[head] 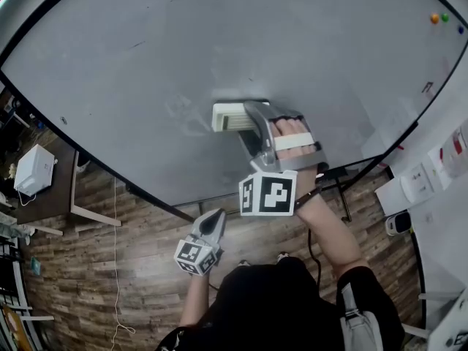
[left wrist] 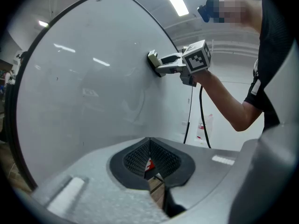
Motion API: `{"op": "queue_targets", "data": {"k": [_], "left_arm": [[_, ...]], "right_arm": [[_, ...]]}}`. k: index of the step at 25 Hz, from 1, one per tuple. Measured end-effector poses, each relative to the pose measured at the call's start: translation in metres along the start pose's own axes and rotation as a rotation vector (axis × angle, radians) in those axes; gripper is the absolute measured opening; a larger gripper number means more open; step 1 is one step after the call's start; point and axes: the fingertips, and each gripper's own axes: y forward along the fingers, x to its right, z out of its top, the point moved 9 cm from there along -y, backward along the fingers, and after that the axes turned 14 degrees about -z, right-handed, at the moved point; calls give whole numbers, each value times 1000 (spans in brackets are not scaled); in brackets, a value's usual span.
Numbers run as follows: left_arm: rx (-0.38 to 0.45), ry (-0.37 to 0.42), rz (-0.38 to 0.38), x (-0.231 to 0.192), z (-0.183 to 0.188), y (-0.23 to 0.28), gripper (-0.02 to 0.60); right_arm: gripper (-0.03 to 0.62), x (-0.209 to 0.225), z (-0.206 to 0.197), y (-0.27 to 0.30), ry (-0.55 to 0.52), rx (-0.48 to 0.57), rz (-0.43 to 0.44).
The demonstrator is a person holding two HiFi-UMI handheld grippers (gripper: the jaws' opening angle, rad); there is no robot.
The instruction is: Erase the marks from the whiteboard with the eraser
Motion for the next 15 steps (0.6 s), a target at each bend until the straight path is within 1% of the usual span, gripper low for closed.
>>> {"op": "queue_targets", "data": {"k": [2,5,10,15], "left_arm": [[1,-8,16,-1,0,-5,9],[6,-10,35,-4,2,-12,9],[6,-7,36,-7,3,-9,9],[-3,-1,-10,1,5,15,9]], "right_arm": [[249,-23,14,0,-25,45,62],[249,-44,13,-4,-6,52,117],[247,-80,-15,-16,10,6,217],[247,-116,-58,-31,40,-50,302]]}}
